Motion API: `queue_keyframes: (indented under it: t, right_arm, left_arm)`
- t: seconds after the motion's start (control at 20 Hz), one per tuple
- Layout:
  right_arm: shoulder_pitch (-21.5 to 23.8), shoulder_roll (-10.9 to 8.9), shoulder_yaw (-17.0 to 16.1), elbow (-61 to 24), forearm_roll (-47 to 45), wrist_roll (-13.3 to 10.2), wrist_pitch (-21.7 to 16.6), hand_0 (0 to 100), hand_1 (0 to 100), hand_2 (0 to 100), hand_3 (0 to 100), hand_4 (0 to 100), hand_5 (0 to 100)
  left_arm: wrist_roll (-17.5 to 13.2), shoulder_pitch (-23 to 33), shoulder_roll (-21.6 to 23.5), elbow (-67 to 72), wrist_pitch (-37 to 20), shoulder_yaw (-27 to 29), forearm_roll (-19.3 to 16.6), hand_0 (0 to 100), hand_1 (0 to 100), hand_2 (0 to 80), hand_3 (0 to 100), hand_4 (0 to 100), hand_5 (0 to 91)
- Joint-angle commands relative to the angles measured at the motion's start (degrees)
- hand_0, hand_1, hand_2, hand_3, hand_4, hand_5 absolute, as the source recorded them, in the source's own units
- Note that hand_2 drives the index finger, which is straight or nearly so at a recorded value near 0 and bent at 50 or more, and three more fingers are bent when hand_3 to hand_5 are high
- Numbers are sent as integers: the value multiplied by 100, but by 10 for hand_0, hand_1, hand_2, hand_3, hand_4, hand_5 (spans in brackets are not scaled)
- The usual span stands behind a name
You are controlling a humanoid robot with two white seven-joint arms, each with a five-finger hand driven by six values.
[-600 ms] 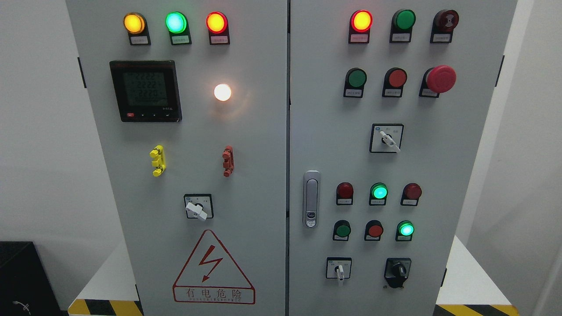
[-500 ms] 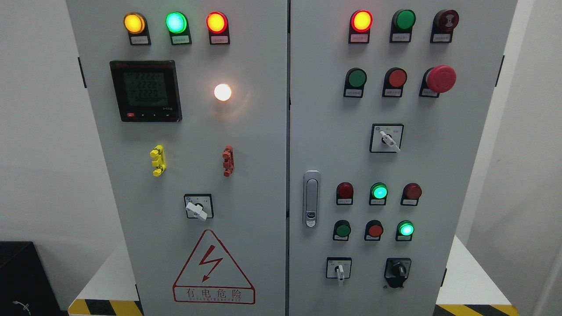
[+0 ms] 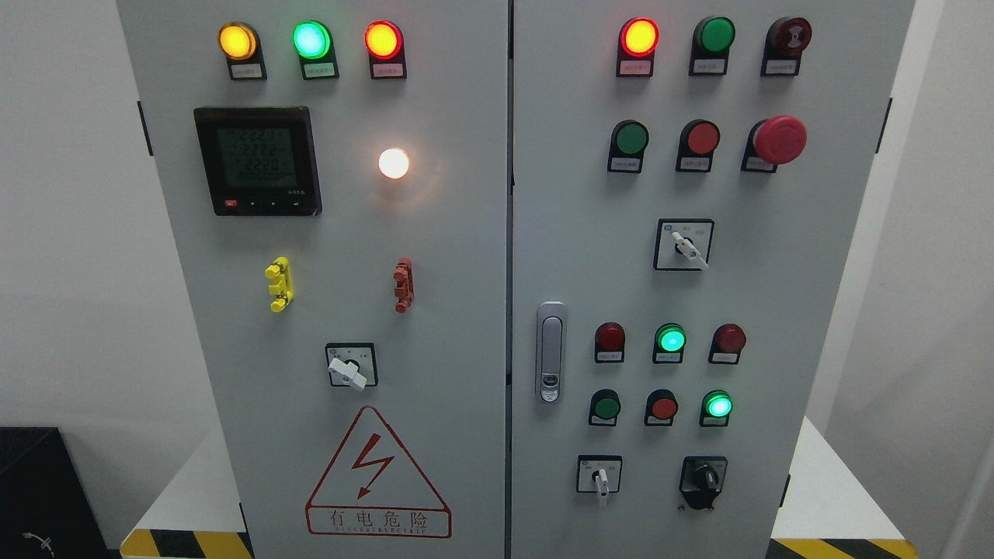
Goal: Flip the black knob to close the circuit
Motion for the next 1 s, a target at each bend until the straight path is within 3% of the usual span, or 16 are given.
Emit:
queue_keyframes:
  t: [0.0, 0.2, 0.4, 0.65, 0.75, 0.85, 0.9, 0.95]
  right_arm:
    - [-161, 6, 17, 34, 6, 275, -312, 0, 184, 0, 0, 0, 0]
    - [-451, 6, -9, 25, -3, 636, -742, 0, 180, 0, 0, 0, 0]
    - [-689, -29, 16, -167, -64, 672, -1367, 0, 180, 0, 0, 0, 0]
    - [-593, -82, 26, -1326, -3, 654, -1377, 0, 181, 0, 0, 0, 0]
    - [-479, -178, 201, -1853, 6, 602, -1377, 0, 181, 0, 0, 0, 0]
    - [-356, -345, 446, -2389, 6, 313, -1377, 0, 185, 0, 0, 0, 0]
    - [-338, -398, 561, -2627, 14, 102, -1394, 0, 186, 8, 78, 0, 0]
    - [-303, -459, 666, -2820, 15, -56, -1429, 0, 185, 113, 210, 87, 0]
  left_arm:
    - [10, 0, 0, 123, -7, -114, -123, 120, 556, 0, 0, 0, 0]
    - [11, 0, 0, 123, -7, -114, -123, 120, 556, 0, 0, 0, 0]
    - [11, 0, 0, 123, 2, -114, -123, 120, 556, 0, 0, 0, 0]
    - [19, 0, 0, 123, -7, -114, -114, 120, 556, 0, 0, 0, 0]
    - [11, 0, 0, 123, 2, -114, -114, 120, 556, 0, 0, 0, 0]
    - [10, 0, 0, 123, 2, -114, -114, 120, 556, 0, 0, 0, 0]
    - [10, 0, 0, 123, 2, -114, -123, 120, 556, 0, 0, 0, 0]
    - [10, 0, 0, 132, -7, -114, -114, 120, 556, 0, 0, 0, 0]
